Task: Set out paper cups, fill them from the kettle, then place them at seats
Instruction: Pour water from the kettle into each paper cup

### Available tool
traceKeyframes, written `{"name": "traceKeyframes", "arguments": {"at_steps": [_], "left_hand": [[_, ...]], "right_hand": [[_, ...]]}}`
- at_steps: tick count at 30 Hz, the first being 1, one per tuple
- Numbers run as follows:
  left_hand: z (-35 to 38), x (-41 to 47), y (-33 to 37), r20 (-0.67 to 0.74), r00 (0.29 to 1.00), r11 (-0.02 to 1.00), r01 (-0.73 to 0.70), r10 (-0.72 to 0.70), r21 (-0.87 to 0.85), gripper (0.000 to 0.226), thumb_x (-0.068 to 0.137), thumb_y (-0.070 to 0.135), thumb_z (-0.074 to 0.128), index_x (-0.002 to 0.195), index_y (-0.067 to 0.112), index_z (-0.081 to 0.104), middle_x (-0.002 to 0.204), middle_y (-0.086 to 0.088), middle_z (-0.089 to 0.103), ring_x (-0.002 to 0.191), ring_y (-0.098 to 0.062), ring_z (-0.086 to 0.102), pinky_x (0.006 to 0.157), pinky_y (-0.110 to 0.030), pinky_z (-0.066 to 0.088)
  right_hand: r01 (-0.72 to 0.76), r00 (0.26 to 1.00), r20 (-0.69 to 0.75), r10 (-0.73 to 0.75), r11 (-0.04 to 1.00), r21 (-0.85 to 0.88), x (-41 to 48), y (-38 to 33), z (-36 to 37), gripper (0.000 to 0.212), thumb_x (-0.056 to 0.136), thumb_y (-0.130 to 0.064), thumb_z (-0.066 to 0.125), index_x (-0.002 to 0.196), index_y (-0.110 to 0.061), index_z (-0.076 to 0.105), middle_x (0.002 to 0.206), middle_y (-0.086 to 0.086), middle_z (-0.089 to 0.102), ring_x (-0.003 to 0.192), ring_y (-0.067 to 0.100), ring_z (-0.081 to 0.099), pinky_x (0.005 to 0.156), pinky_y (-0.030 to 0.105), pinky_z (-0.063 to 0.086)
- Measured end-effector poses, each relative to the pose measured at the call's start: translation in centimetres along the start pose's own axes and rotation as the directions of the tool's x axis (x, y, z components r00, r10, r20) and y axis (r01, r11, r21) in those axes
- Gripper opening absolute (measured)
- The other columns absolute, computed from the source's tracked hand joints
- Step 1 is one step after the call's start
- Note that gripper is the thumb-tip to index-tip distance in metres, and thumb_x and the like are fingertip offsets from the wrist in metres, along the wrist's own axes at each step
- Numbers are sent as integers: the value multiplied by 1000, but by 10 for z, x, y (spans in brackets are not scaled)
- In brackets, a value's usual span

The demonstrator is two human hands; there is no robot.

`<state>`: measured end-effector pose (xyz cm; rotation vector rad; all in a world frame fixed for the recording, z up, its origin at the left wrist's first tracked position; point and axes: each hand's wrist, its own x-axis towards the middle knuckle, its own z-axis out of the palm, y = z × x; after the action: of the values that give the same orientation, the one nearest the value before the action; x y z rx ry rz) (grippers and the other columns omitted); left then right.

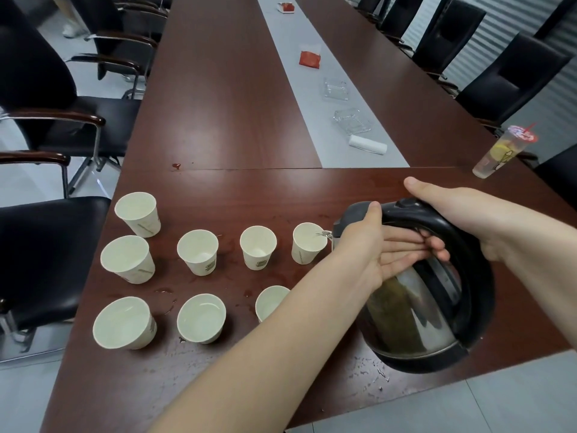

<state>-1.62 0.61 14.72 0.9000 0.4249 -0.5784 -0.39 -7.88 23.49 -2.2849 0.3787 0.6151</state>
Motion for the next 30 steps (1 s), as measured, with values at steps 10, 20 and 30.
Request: {"name": "traceKeyframes", "arguments": {"at_steps": [10, 20, 30], "left_hand": [[0, 5, -1, -12, 1000, 1000, 10, -10, -2, 76, 100, 54, 24, 67, 0, 65, 52, -8, 66, 44, -13, 64, 43, -15, 51], [2, 9, -3, -8, 1000, 1000, 23, -23, -5, 77, 100, 55, 22, 68, 0, 65, 53, -8, 66, 45, -12, 65, 43, -14, 50], [3, 13, -2, -6, 999, 999, 31, -31, -8, 77, 100, 55, 21, 68, -1, 64, 51, -7, 65, 43, -12, 64, 43, -14, 50]], "right_hand": [[-3, 1000, 1, 3, 1000, -10, 5, 2, -1, 65, 87, -63, 47, 63, -3, 54, 38, 10, 45, 29, 21, 41, 34, 20, 39], [-7, 1000, 10, 7, 1000, -27, 9, 2, -2, 65, 88, -63, 46, 64, -4, 55, 38, 10, 45, 31, 20, 41, 34, 21, 39], [1, 1000, 16, -1, 1000, -12, 12, 2, -3, 62, 90, -60, 46, 66, -3, 55, 37, 9, 45, 30, 19, 40, 32, 19, 39]]}}
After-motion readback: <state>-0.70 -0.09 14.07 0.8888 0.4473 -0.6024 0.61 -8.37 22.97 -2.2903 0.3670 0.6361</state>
